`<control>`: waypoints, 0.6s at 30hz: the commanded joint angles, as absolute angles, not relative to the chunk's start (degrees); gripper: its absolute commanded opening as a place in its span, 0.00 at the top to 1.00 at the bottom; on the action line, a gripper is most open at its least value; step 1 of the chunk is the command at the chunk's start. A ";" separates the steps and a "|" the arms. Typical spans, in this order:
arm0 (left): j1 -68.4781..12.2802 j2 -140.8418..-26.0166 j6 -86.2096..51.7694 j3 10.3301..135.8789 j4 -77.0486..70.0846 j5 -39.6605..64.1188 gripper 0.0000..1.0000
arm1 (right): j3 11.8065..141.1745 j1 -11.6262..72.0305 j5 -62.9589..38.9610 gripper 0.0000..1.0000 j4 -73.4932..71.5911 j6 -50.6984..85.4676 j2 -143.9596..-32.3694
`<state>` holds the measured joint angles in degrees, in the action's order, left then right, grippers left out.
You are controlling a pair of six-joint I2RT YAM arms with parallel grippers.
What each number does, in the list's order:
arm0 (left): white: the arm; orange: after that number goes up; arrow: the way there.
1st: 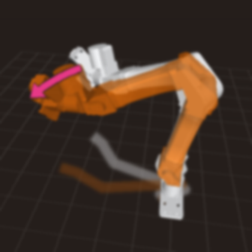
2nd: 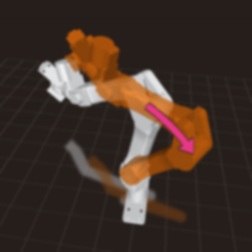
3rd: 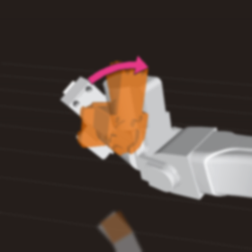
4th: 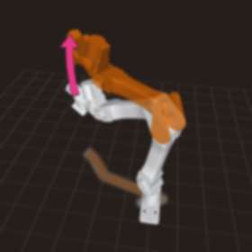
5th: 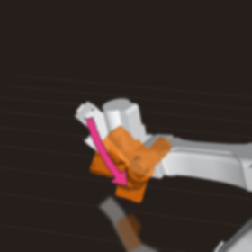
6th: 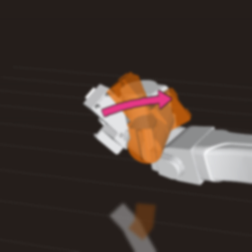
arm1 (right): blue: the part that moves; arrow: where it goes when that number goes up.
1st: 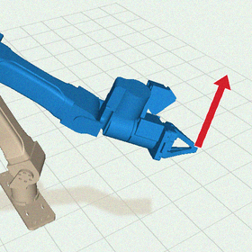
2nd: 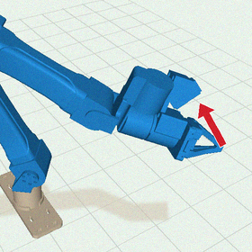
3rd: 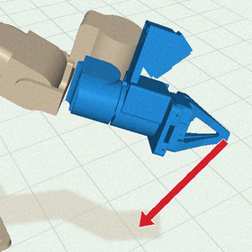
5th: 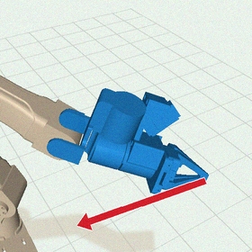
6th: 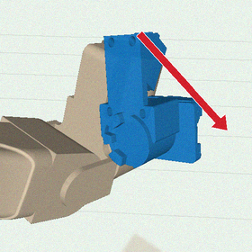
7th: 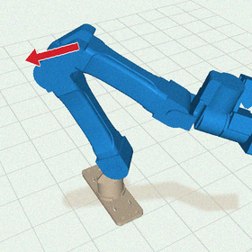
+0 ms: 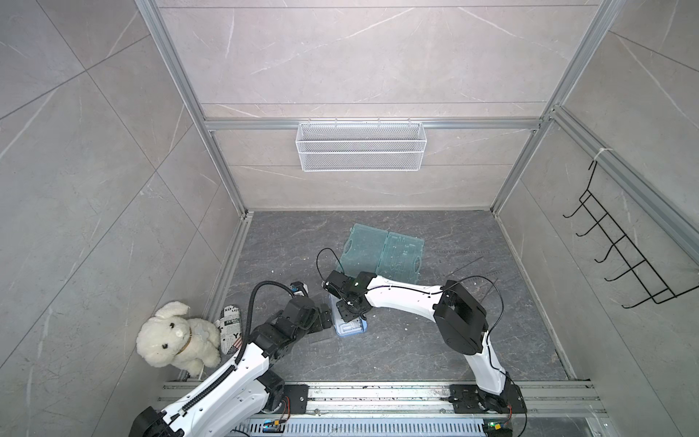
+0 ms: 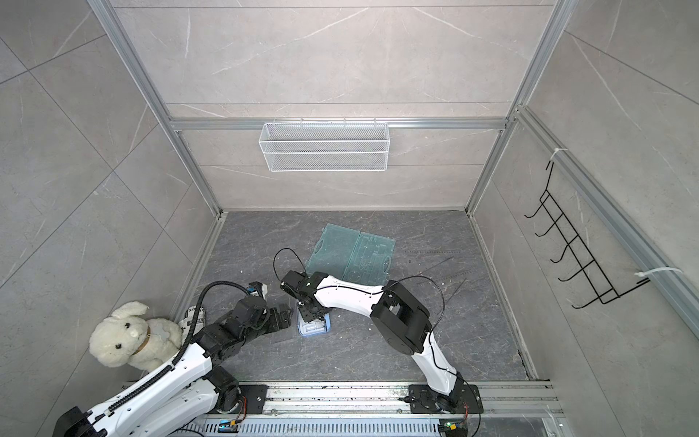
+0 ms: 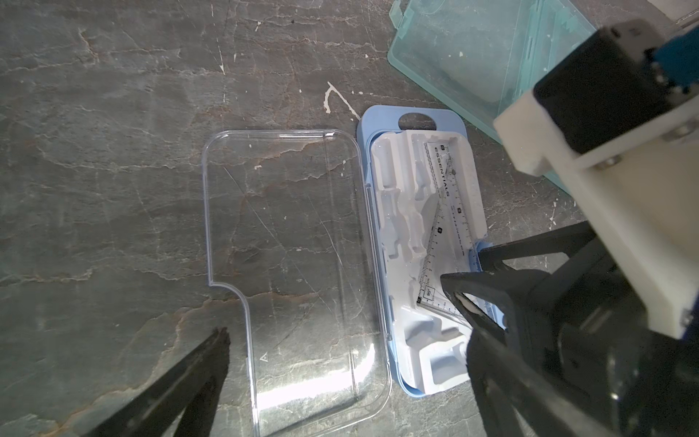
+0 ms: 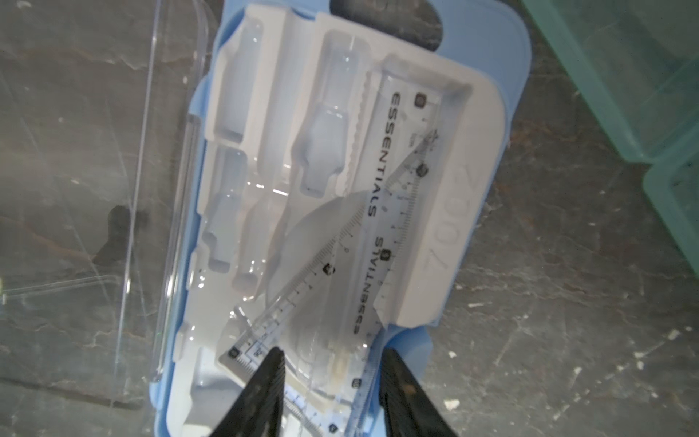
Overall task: Open the ruler set and take out the ruler
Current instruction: Pick up the ruler from the ruler set box.
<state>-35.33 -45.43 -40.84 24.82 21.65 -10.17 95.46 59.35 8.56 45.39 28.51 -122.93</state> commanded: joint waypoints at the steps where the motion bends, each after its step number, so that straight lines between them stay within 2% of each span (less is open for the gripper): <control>1: -35.39 -44.82 -41.66 24.95 22.11 -10.90 0.00 | 94.60 59.68 8.86 0.56 45.70 28.87 -124.69; 4: -35.42 -44.74 -41.66 24.95 22.10 -11.15 0.01 | 94.40 59.68 9.34 0.57 45.92 28.88 -124.97; 14: -35.40 -44.99 -41.55 24.99 22.07 -11.08 0.01 | 94.30 59.73 10.11 0.71 46.04 29.36 -123.85; 18: -35.40 -45.18 -41.53 25.09 21.96 -11.11 0.01 | 94.92 59.71 10.02 0.73 46.38 29.41 -123.76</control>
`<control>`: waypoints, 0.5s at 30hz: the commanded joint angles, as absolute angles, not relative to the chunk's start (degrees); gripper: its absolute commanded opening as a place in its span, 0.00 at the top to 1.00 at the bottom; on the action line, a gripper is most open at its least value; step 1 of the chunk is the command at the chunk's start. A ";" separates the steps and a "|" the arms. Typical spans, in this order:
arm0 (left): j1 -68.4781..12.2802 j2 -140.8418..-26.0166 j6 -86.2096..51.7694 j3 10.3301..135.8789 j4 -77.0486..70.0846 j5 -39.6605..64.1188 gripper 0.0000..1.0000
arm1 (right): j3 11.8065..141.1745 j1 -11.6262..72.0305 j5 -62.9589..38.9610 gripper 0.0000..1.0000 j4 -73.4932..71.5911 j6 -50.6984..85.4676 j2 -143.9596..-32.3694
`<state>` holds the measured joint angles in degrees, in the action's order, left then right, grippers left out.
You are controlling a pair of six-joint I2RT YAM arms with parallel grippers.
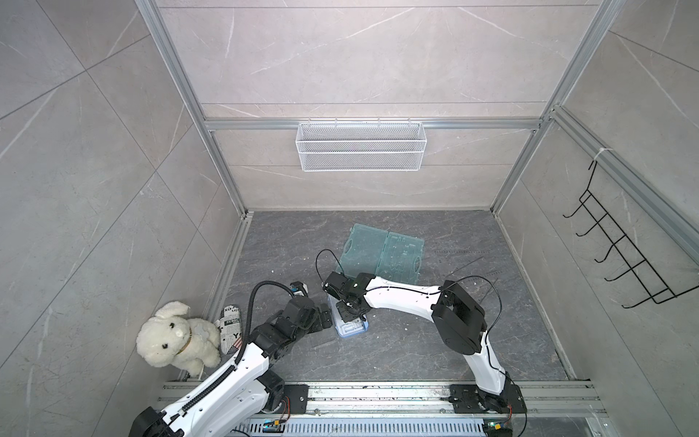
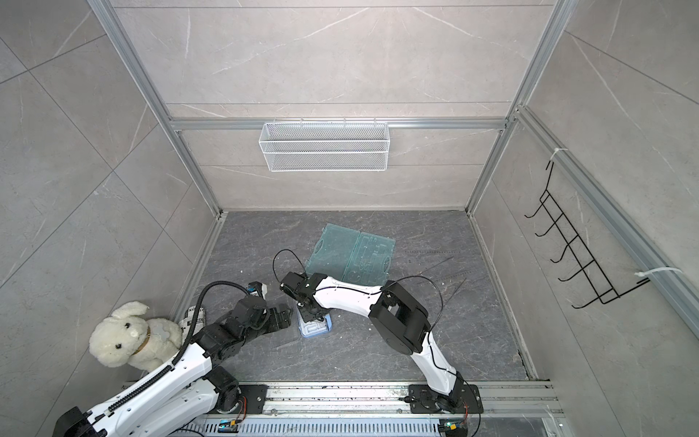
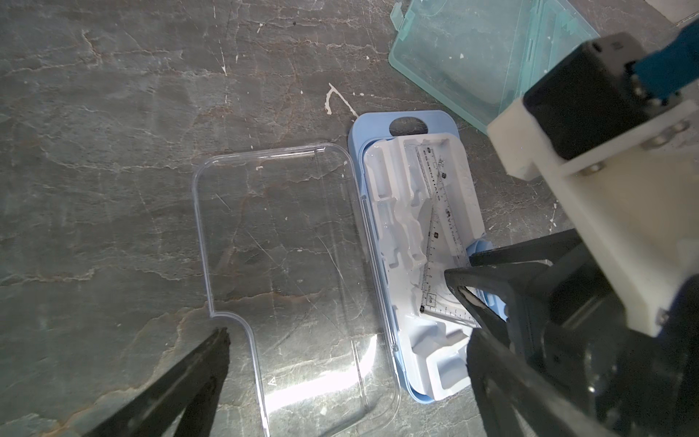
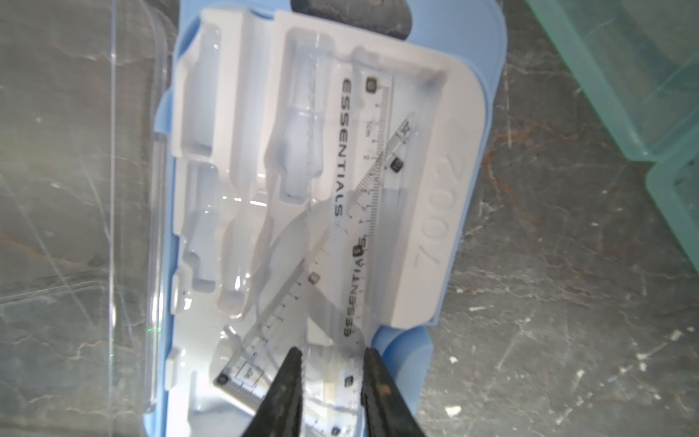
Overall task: Open the ruler set and take out the ruler
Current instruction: Pick up the ruler from the ruler set box.
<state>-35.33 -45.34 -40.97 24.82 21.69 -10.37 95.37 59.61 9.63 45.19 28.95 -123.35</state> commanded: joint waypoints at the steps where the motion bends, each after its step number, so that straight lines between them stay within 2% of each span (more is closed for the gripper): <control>1: -35.41 -45.18 -41.54 25.05 21.94 -11.02 0.01 | 95.05 59.71 10.02 0.73 46.35 29.42 -123.67; 15: -35.37 -46.39 -41.31 25.32 21.05 -10.72 0.01 | 95.22 59.68 11.33 0.79 46.71 29.40 -121.40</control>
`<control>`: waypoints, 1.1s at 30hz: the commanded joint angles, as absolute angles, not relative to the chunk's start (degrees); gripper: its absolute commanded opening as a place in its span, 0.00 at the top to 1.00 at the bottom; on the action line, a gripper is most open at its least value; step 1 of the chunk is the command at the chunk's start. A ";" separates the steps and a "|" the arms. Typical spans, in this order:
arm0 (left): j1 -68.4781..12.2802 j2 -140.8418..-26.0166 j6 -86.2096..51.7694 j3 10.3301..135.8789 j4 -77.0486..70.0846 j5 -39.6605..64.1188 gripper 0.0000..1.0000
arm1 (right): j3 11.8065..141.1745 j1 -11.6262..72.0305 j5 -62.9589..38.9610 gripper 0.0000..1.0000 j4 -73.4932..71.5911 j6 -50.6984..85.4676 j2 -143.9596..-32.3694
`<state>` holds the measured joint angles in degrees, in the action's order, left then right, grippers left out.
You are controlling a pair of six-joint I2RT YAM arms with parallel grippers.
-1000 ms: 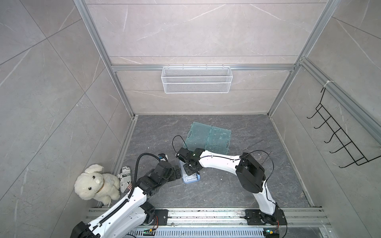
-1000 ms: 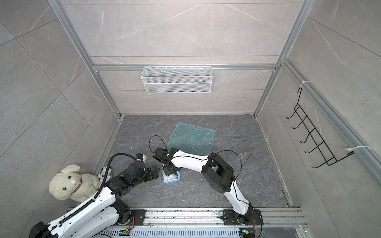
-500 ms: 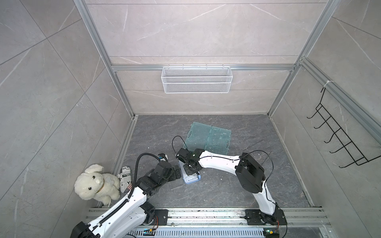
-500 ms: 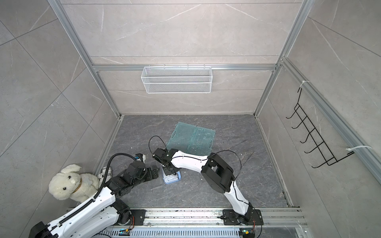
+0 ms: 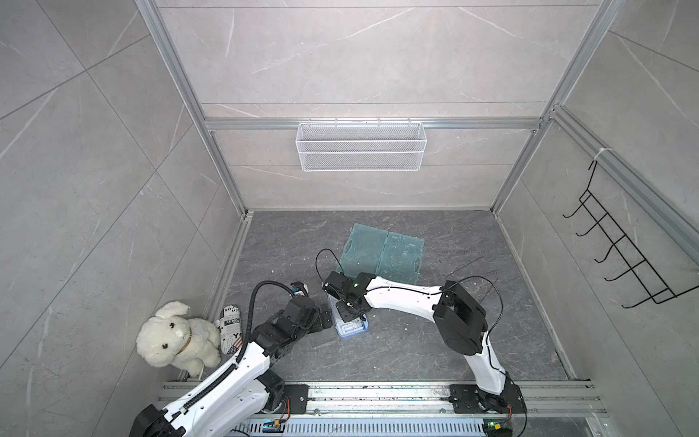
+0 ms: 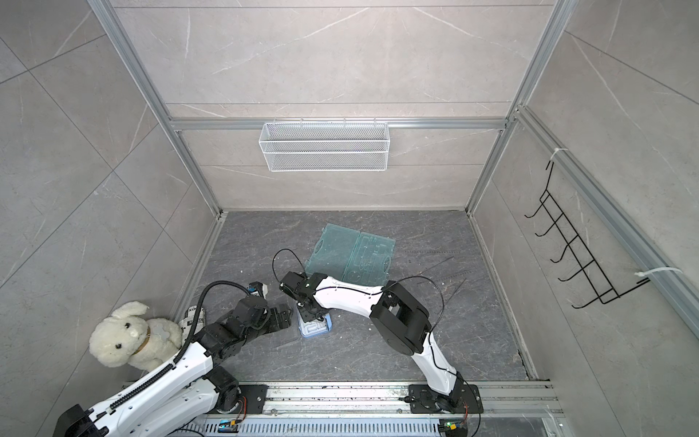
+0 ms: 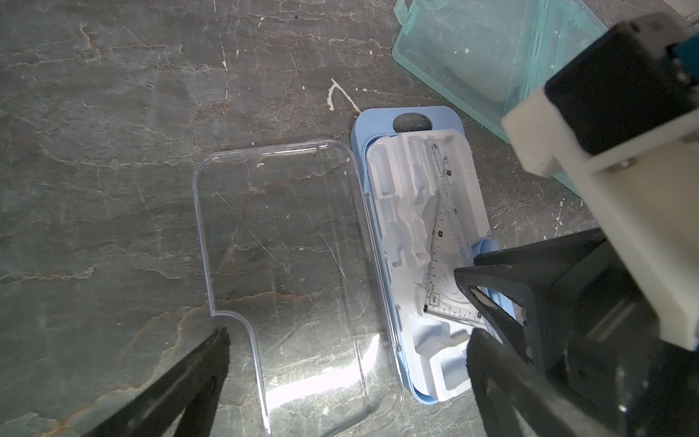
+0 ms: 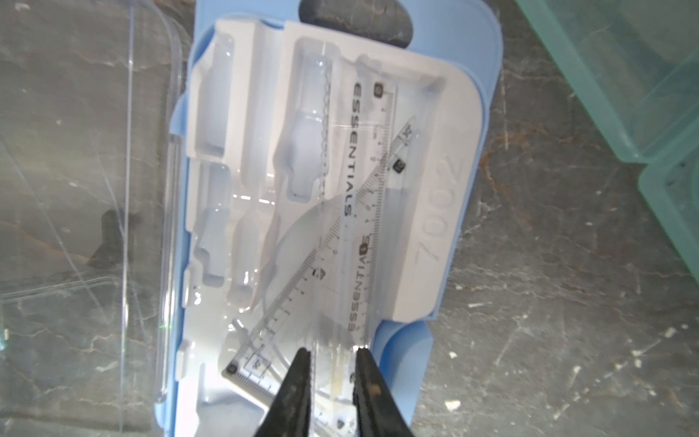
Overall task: Open the ruler set and take out the ruler
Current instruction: Pick up the ruler from the ruler set box.
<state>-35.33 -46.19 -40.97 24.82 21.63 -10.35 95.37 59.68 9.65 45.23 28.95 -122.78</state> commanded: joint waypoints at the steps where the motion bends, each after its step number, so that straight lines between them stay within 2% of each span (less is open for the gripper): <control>1: -35.40 -46.41 -41.30 25.32 21.06 -10.64 0.01 | 95.21 59.68 11.55 0.80 46.75 29.36 -121.31; 26: -35.41 -46.93 -41.31 25.40 20.39 -10.64 0.01 | 95.11 59.73 16.30 1.00 48.48 28.60 -119.62; 33: -35.40 -46.93 -41.46 25.44 20.62 -10.59 0.01 | 95.69 59.52 15.16 1.00 47.80 29.00 -117.93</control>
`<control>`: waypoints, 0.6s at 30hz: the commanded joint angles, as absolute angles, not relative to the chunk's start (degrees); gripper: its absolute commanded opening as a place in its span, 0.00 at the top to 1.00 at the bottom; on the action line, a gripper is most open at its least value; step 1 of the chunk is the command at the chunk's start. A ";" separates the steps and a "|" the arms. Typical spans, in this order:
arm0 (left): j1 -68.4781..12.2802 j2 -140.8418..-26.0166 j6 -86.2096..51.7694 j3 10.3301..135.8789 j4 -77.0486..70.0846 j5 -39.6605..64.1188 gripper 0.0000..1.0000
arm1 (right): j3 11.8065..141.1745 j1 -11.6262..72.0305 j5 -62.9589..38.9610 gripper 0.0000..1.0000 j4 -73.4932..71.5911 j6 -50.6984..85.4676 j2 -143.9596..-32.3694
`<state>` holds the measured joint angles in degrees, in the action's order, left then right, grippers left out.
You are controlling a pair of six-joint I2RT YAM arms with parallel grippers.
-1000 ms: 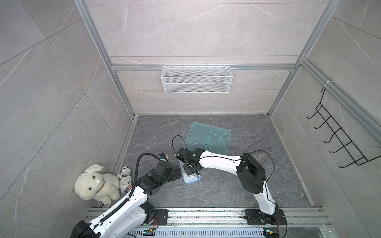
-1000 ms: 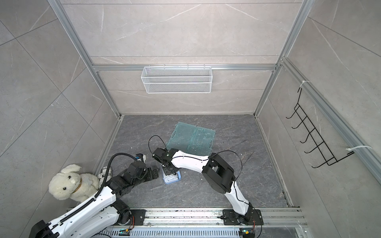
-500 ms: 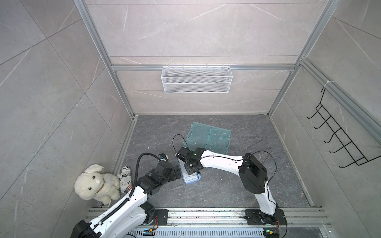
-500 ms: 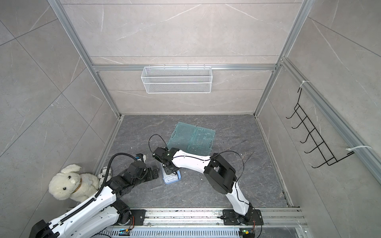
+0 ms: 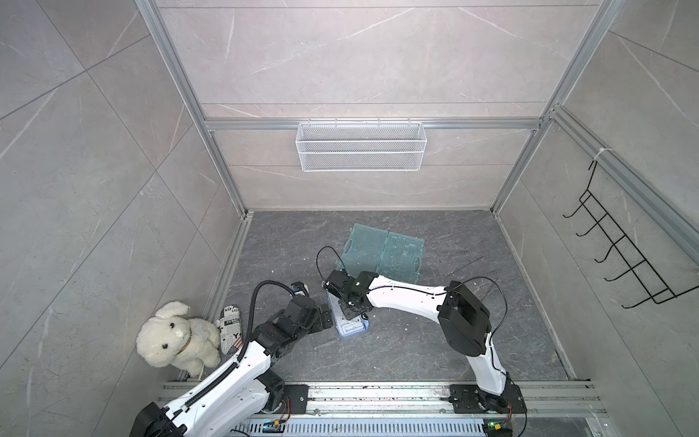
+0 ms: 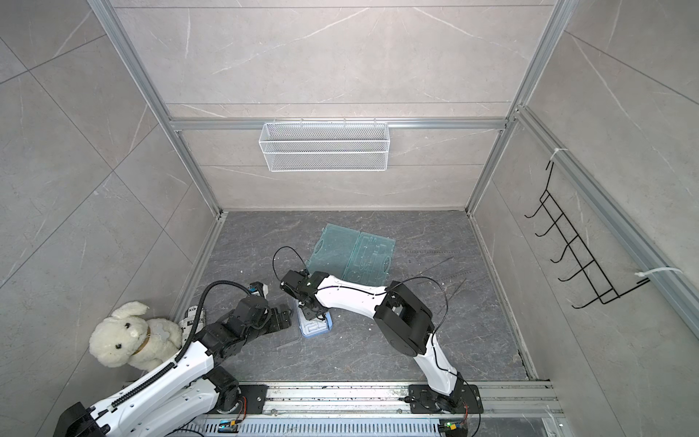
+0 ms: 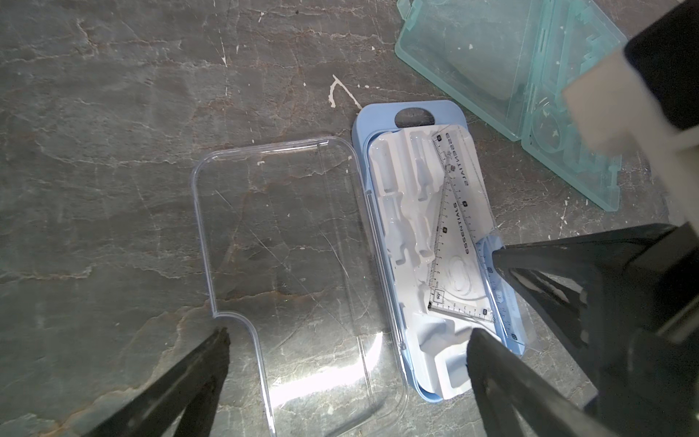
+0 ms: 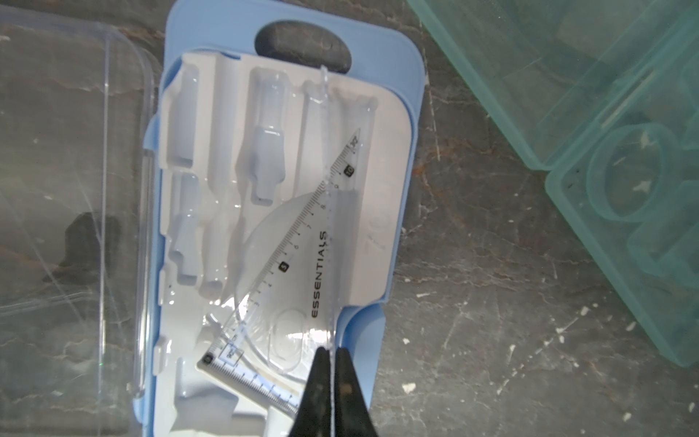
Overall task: Open the ruler set and take out the ruler
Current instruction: Pick up the ruler from the ruler set box.
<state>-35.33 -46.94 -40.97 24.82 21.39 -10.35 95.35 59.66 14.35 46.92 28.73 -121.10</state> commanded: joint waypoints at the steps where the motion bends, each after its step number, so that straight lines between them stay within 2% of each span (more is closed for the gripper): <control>1: -35.41 -47.01 -41.40 25.45 20.53 -10.62 0.01 | 95.87 59.51 14.67 1.00 47.71 29.15 -117.42; 11: -35.41 -48.48 -38.76 27.35 20.57 -10.15 0.01 | 95.12 56.00 10.11 1.00 46.69 30.70 -112.21; 18: -40.50 -53.35 -32.00 32.42 18.87 -10.89 0.01 | 84.74 47.38 8.79 1.00 45.69 32.73 -103.51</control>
<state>-37.87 -51.03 -37.04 28.42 21.21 -10.37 88.79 50.83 9.39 44.97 30.79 -108.25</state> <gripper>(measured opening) 0.994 0.044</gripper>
